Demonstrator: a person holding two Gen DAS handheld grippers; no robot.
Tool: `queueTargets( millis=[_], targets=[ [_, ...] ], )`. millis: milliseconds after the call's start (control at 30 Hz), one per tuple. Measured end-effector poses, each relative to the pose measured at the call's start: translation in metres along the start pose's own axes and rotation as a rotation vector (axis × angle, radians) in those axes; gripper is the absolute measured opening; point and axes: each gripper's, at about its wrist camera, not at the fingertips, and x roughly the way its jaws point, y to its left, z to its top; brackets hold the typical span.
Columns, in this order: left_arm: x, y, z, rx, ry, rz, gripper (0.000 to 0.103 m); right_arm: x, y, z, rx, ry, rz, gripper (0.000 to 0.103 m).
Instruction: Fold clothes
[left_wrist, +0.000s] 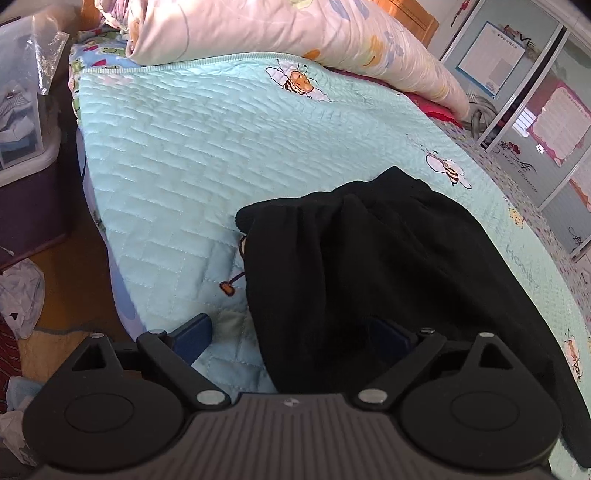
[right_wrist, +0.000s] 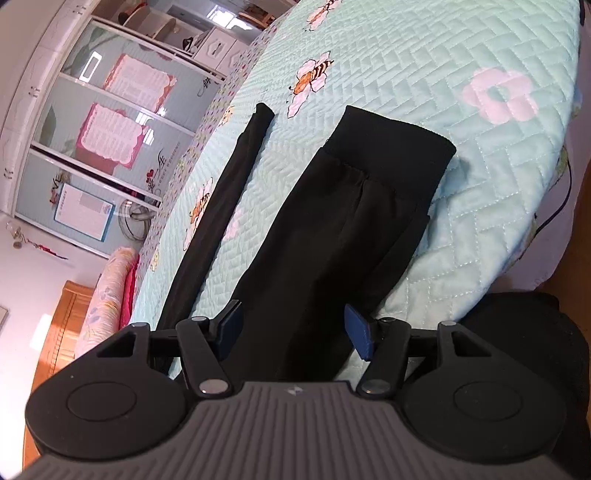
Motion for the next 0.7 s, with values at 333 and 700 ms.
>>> queueTargets(
  millis=[333,700],
  targets=[
    [0.017,-0.018,0.009,0.02,-0.003,0.013,0.099,-0.006,0.011,0.0,0.038,0.005,-0.187,0.062],
    [-0.001,-0.015,-0.001,0.046,-0.052,-0.136,0.011,0.021,0.002,-0.003,-0.025,-0.13,-0.123,0.075]
  ],
)
